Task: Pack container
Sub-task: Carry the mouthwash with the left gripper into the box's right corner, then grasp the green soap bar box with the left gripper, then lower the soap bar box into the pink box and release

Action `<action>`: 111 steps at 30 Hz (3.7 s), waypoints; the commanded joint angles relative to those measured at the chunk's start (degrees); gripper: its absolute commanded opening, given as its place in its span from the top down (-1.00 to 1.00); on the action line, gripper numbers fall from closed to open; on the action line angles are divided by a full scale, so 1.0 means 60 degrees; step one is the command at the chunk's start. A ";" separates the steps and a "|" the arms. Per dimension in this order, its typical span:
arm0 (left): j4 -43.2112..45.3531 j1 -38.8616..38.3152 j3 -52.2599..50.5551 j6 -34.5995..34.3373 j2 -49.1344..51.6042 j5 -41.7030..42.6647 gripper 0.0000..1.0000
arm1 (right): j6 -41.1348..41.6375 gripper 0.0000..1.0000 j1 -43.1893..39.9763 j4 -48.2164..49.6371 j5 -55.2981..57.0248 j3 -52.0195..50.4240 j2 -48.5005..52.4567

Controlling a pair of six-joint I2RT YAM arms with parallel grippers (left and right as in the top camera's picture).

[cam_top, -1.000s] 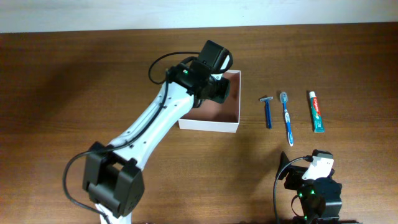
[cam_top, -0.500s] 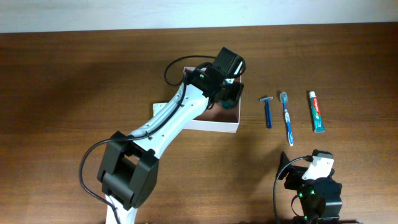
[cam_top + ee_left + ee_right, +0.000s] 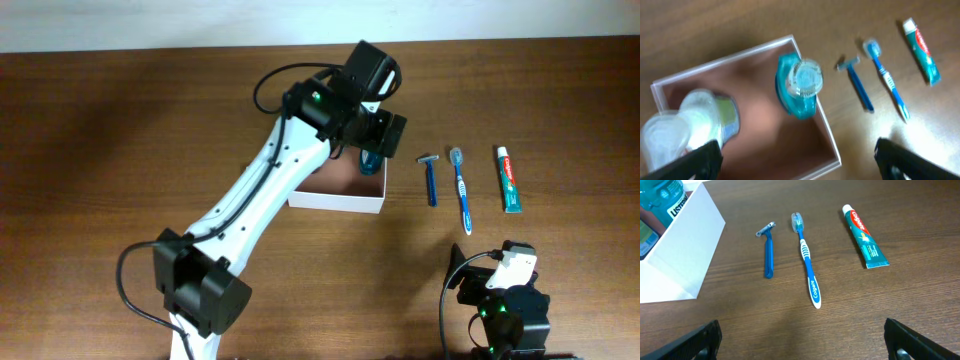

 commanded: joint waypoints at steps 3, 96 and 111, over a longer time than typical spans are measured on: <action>-0.2630 0.0266 0.2014 0.0302 -0.0131 -0.0794 -0.98 | 0.0109 -0.97 -0.0062 0.0004 -0.0007 -0.0069 -0.0066; 0.4120 0.0492 -0.5104 -0.1056 -0.0277 -0.0066 0.51 | 0.0109 -0.97 -0.0062 0.0004 -0.0007 -0.0069 -0.0066; 0.0102 0.0492 -0.1858 -0.1089 -0.0488 -0.0069 -0.98 | 0.0109 -0.98 -0.0062 0.0004 -0.0007 -0.0069 -0.0066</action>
